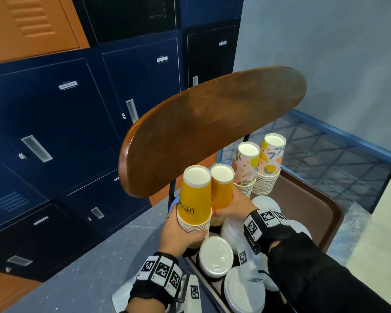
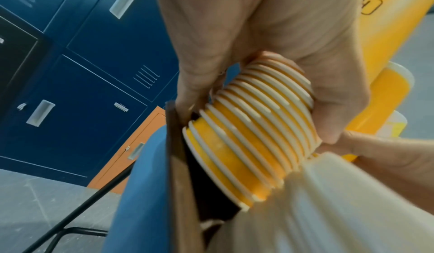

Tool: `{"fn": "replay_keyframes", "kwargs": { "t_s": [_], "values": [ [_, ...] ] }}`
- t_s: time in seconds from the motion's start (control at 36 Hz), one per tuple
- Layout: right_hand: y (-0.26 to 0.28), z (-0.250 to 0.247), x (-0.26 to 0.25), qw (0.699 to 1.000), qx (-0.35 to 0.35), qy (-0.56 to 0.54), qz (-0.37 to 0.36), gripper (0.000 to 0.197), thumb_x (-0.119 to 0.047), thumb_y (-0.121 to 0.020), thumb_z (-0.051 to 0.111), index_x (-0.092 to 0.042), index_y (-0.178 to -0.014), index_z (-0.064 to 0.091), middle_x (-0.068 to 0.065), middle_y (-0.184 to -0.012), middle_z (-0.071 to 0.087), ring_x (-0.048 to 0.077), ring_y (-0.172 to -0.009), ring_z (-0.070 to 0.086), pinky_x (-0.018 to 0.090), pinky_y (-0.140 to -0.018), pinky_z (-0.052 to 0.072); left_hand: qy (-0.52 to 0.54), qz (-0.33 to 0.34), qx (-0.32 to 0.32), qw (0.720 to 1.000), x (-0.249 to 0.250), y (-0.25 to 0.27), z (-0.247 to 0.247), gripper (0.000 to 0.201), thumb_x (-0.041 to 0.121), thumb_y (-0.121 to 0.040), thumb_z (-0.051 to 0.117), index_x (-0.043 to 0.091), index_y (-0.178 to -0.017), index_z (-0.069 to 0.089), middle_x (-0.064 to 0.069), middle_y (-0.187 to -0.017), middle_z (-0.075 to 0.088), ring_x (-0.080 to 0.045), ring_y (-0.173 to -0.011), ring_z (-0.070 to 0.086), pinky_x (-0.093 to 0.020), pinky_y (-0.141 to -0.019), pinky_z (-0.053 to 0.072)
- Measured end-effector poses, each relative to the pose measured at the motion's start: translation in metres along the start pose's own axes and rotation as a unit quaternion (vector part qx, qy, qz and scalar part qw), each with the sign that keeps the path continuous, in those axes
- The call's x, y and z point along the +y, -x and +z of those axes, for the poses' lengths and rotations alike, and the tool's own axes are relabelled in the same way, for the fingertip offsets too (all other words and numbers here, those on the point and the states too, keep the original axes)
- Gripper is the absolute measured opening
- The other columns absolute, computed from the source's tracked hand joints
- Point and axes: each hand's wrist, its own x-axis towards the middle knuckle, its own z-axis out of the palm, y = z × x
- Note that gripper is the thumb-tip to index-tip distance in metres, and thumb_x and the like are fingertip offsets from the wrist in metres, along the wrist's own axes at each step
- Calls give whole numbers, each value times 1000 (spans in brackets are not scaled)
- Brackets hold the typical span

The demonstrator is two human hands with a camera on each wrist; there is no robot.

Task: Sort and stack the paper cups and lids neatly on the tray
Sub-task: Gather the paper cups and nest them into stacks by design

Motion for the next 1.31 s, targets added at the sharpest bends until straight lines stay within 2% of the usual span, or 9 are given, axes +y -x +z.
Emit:
{"fn": "replay_keyframes", "kwargs": {
  "t_s": [0.19, 0.33, 0.53, 0.61, 0.75, 0.89, 0.97, 1.08, 1.31],
  "values": [
    [-1, -3, 14, 999, 7, -9, -35, 120, -63, -31, 86, -40, -134, 29, -9, -130, 56, 16, -120, 54, 48, -102, 45, 27, 14, -9, 999, 1, 2, 1, 91, 39, -40, 85, 27, -122, 48, 7, -114, 62, -12, -109, 59, -31, -94, 48],
    [13, -8, -9, 999, 9, -6, -47, 105, -44, -41, 83, -28, -134, 35, -4, -125, 59, 15, -117, 56, 46, -103, 44, 48, 22, -12, 999, -4, 0, 1, 78, 7, -55, 88, 30, -117, 48, 6, -112, 63, -6, -105, 59, -20, -84, 48],
    [18, -11, -11, 999, -28, -14, -38, 124, -53, -36, 87, -25, -139, 26, -4, -134, 51, 14, -125, 49, 46, -108, 39, 42, 15, -20, 999, -3, 0, 3, 100, 43, -34, 83, 25, -125, 45, 3, -118, 62, -17, -112, 59, -41, -100, 48],
    [15, -11, -6, 998, -50, -5, -27, 129, -55, -36, 88, -28, -142, 20, -6, -138, 47, 15, -128, 45, 47, -109, 38, 35, 6, -28, 999, -2, -1, 1, 101, 41, -33, 83, 25, -124, 43, 4, -116, 60, -16, -111, 57, -33, -96, 46],
    [34, -8, -25, 998, -56, 18, -23, 107, -10, -64, 83, -21, -144, 13, -8, -130, 45, 15, -129, 41, 30, -103, 35, 28, 9, -33, 999, 1, -2, 2, 103, 41, -35, 84, 22, -128, 44, 1, -121, 60, -17, -112, 57, -36, -98, 47],
    [37, -7, -30, 999, -30, -8, -42, 102, -12, -67, 81, -23, -144, 14, -9, -130, 45, 10, -125, 42, 26, -100, 34, 31, 10, -32, 999, -1, -3, 3, 75, 8, -57, 87, 25, -116, 44, 14, -101, 58, 0, -94, 56, -10, -74, 42],
    [39, -6, -35, 998, -14, -36, -59, 98, -20, -61, 86, -30, -137, 25, -4, -134, 50, 16, -127, 47, 40, -107, 39, 61, 13, -26, 998, 4, -2, 0, 78, 0, -55, 87, 25, -116, 44, 15, -101, 58, -7, -96, 57, -8, -73, 42],
    [43, -8, -37, 995, 6, -60, -81, 101, -38, -48, 86, -29, -134, 34, -5, -131, 55, 12, -122, 52, 44, -105, 42, 71, 57, -41, 995, 12, -2, -6, 80, 28, -38, 85, 29, -110, 49, 7, -109, 64, -4, -100, 63, -15, -83, 50],
    [68, -27, -55, 990, 62, -40, -116, 77, -16, -54, 84, -42, -113, 42, -20, -109, 58, -1, -104, 56, 30, -96, 44, 60, 133, -61, 987, 42, 12, -18, 75, 35, -38, 82, 35, -105, 50, 10, -105, 65, 10, -93, 62, -5, -71, 48]
  ]
}}
